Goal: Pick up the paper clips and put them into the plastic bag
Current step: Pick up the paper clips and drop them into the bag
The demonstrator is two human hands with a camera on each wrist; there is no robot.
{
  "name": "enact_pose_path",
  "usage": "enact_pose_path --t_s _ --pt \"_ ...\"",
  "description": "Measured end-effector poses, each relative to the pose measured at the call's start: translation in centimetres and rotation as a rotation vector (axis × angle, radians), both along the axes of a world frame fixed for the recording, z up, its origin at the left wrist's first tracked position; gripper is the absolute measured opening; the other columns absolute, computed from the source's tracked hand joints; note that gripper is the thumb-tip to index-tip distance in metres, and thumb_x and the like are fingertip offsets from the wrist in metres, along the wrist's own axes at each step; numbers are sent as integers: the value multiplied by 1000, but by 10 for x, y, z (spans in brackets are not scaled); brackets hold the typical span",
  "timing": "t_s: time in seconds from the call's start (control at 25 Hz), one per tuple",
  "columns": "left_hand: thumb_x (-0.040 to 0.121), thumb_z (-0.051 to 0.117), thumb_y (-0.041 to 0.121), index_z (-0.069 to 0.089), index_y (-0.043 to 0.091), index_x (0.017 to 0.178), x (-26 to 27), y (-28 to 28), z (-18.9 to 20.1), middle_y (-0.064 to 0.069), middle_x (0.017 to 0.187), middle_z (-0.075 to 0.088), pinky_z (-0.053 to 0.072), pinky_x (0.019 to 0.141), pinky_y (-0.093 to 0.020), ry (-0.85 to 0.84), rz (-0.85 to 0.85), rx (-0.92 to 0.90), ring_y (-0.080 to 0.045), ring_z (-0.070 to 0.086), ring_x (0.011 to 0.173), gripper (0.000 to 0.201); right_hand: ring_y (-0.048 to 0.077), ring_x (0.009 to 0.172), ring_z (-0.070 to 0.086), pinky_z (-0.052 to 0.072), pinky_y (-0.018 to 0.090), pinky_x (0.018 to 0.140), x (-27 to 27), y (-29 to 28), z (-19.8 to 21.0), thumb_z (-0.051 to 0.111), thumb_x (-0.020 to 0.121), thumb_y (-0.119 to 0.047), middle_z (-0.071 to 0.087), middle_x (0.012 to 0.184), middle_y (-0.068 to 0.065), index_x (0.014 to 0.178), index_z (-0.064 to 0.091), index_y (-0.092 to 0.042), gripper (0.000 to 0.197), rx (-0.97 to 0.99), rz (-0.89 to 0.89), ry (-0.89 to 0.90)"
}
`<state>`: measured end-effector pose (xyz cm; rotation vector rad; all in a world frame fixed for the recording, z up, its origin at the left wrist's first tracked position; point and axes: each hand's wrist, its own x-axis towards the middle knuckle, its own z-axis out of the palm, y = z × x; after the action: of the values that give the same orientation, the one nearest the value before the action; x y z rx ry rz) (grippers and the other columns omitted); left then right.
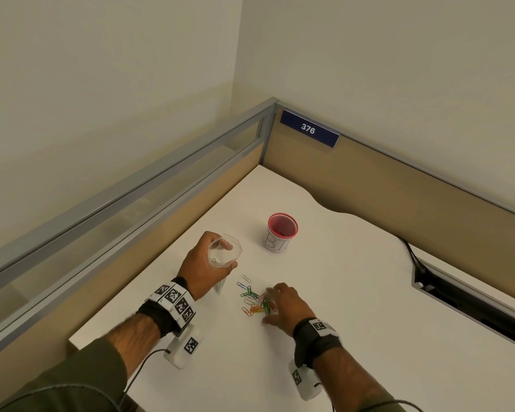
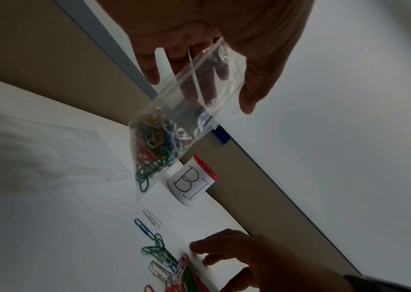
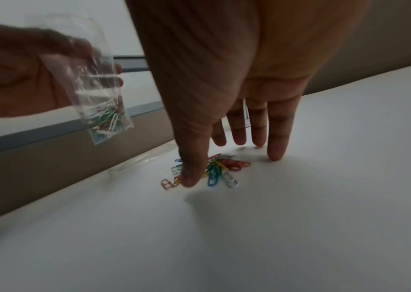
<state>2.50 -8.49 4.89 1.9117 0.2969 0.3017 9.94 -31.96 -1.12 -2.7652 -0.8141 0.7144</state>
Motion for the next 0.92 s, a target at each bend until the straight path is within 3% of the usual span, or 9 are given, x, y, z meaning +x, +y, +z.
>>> enact_pose_path --t_s 0.08,0.28,0.52,0.68,0.92 --pt "76 81 17 51 17 109 -2 -3 1 7 109 63 43 98 -26 6 3 -2 -12 58 113 45 25 126 39 45 41 100 -3 8 -1 70 80 -38 40 137 3 140 40 -25 69 -50 39 17" --pt "75 82 18 52 18 108 -8 -7 3 7 108 65 43 96 -22 -16 35 -6 -12 59 113 45 28 111 48 51 40 86 -10 27 -15 51 94 -23 49 116 8 119 56 -16 26 -76 68 -164" --pt "75 82 18 52 20 107 -7 -10 6 6 109 64 44 97 -25 -16 40 8 -13 59 113 44 27 99 55 50 34 83 3 22 -15 51 94 -21 54 112 11 108 56 -12 18 -81 47 -222" --pt "75 81 19 50 23 105 -2 -12 5 5 111 65 44 98 -26 -9 31 8 -12 59 114 44 24 92 59 45 26 79 20 4 -10 51 91 -14 63 106 10 99 64 -8 16 14 -180 -139" --pt "76 81 18 49 24 106 10 -23 1 4 112 64 43 99 -27 15 -15 -6 -13 58 115 44 23 75 67 59 39 82 29 -12 43 68 83 -6 70 78 6 77 69 -12 9 464 -555 -6"
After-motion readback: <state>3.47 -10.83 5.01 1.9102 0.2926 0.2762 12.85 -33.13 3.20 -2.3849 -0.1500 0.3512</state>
